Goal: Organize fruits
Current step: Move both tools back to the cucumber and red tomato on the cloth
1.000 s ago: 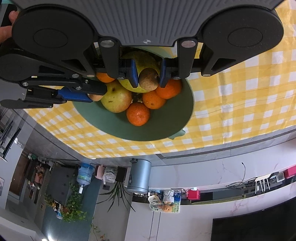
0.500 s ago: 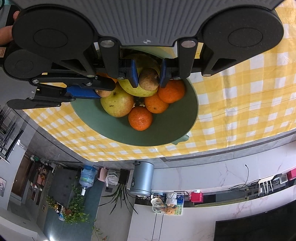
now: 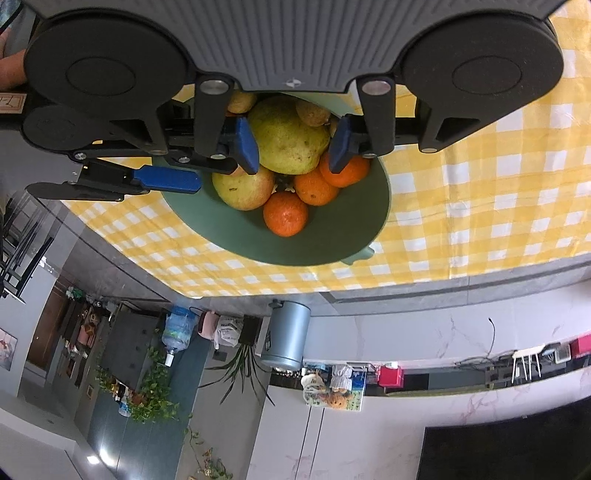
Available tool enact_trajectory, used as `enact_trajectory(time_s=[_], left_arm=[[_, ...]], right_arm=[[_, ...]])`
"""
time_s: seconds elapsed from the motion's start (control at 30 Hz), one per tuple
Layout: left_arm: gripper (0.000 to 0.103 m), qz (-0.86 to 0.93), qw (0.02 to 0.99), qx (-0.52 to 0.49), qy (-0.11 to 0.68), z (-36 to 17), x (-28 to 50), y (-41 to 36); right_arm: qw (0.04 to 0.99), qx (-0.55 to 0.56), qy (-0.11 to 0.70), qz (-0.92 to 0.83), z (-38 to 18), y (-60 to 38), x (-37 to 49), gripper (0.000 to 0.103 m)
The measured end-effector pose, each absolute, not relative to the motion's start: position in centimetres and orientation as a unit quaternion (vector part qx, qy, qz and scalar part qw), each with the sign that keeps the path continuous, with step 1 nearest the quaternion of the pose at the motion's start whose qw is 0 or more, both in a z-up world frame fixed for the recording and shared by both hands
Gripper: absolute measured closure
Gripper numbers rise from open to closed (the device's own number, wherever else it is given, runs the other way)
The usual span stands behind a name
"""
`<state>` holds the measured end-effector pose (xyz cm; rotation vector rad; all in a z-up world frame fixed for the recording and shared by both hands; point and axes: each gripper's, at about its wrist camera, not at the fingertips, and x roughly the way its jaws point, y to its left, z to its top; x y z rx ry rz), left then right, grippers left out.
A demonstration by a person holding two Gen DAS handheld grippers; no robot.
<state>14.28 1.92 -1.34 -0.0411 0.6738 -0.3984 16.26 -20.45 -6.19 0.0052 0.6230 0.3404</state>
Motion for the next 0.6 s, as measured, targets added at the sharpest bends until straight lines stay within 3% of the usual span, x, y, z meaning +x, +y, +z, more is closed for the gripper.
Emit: enact_trajectory(time_s=[0.27,0.6], left_arm=[[0.051,-0.191,0.929,-0.011,0.316,0.4,12.3,2.0],[0.051,-0.194,0.908,0.003,0.372,0.7,10.5,2.3]], right_arm=[[0.945,0.018,0.285,0.162,-5.4,-21.2,14.9,0.052],[0.939,0.027,0.298,0.170,-4.8,-21.7,12.4,0.052]])
